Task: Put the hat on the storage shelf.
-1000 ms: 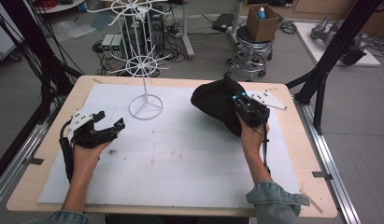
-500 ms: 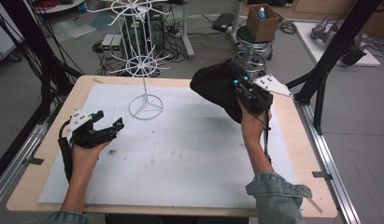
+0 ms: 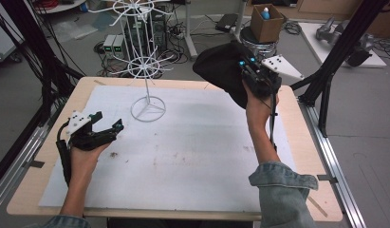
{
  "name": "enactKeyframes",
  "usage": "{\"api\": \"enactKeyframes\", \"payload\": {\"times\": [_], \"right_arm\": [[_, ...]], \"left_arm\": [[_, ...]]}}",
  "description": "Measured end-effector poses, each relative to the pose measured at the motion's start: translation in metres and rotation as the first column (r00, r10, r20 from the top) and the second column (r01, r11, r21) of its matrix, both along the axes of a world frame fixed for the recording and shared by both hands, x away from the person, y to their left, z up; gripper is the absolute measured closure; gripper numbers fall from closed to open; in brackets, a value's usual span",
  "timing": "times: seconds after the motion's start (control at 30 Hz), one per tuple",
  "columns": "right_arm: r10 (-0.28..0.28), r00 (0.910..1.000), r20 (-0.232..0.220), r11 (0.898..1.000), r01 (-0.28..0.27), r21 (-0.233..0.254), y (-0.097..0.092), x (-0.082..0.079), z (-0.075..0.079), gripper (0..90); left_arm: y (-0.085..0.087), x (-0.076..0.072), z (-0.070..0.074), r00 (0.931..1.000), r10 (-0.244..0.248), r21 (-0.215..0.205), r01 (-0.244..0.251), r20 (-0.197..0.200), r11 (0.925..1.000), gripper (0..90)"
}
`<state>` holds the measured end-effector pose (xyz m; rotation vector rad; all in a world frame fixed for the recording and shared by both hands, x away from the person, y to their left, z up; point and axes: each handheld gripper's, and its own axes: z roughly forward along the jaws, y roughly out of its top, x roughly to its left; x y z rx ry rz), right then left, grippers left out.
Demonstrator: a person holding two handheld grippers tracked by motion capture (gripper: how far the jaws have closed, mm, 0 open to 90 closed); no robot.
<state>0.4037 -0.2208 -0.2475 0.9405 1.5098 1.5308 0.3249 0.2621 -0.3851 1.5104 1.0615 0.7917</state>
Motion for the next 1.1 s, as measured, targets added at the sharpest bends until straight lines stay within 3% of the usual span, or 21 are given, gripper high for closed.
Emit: {"api": "enactKeyframes", "payload": {"times": [0.87, 1.1], "right_arm": [[0.048, 0.9927, 0.111, 0.998, -0.051, 0.030, 0.016, 0.022, 0.066, 84.1], [0.055, 0.9912, 0.121, 0.997, -0.062, 0.051, 0.022, 0.025, 0.077, 84.1]], "left_arm": [[0.003, -0.001, 0.003, 1.0000, 0.003, -0.002, -0.003, 0.007, 1.0000, 16.9], [0.001, -0.001, 0.003, 1.0000, -0.002, -0.007, 0.002, 0.009, 1.0000, 16.9]]}}
